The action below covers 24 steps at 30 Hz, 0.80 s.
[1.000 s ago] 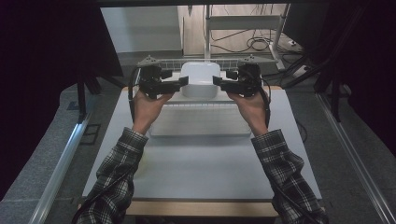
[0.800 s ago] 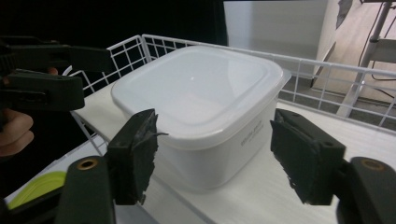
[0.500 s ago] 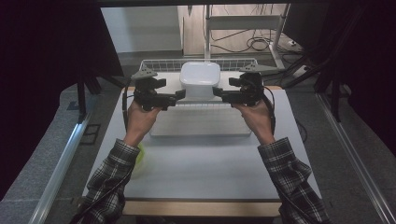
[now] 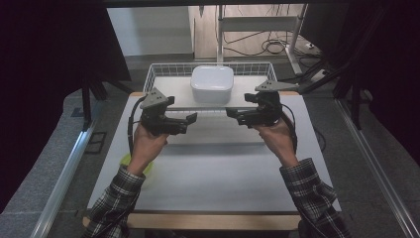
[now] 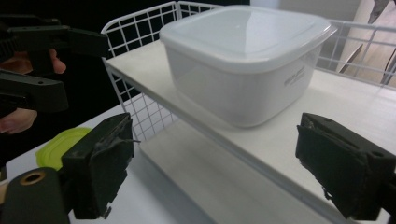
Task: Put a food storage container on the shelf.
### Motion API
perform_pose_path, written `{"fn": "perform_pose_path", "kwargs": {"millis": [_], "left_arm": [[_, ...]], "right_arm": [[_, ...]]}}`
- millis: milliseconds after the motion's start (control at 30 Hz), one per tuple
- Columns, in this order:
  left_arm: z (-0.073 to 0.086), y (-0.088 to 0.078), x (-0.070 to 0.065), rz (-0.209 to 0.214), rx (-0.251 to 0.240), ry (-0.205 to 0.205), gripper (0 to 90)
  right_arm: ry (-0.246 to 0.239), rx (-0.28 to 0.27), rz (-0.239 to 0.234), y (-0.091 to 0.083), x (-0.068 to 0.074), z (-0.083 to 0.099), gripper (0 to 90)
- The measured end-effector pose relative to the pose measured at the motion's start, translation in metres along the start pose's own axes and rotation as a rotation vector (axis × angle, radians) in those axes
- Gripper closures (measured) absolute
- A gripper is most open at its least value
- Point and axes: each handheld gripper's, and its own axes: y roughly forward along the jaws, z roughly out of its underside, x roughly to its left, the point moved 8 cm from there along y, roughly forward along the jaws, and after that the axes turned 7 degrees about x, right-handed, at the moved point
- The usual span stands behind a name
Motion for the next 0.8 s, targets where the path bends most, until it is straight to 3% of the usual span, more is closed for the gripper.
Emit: {"fn": "perform_pose_path", "kwargs": {"millis": [133, 233, 500, 700, 800], "left_arm": [[0.013, 0.000, -0.008, 0.047, 0.009, 0.024, 4.3], [0.021, -0.001, -0.010, 0.066, 0.027, 0.020, 6.2], [0.043, -0.003, -0.018, 0.081, 0.071, 0.009, 7.1], [0.066, 0.000, -0.027, 0.082, 0.124, 0.035, 6.0], [0.076, 0.002, -0.029, 0.085, 0.118, 0.033, 5.3]], "right_arm": [[-0.008, 0.014, -0.009, 0.000, 0.005, 0.011, 8.3], [-0.015, 0.019, -0.008, 0.000, 0.007, 0.019, 7.0], [-0.027, 0.043, -0.029, 0.000, 0.012, 0.041, 1.5], [-0.034, 0.072, -0.054, 0.002, 0.017, 0.060, 0.0], [-0.047, 0.074, -0.059, 0.003, 0.020, 0.068, 0.0]]}}
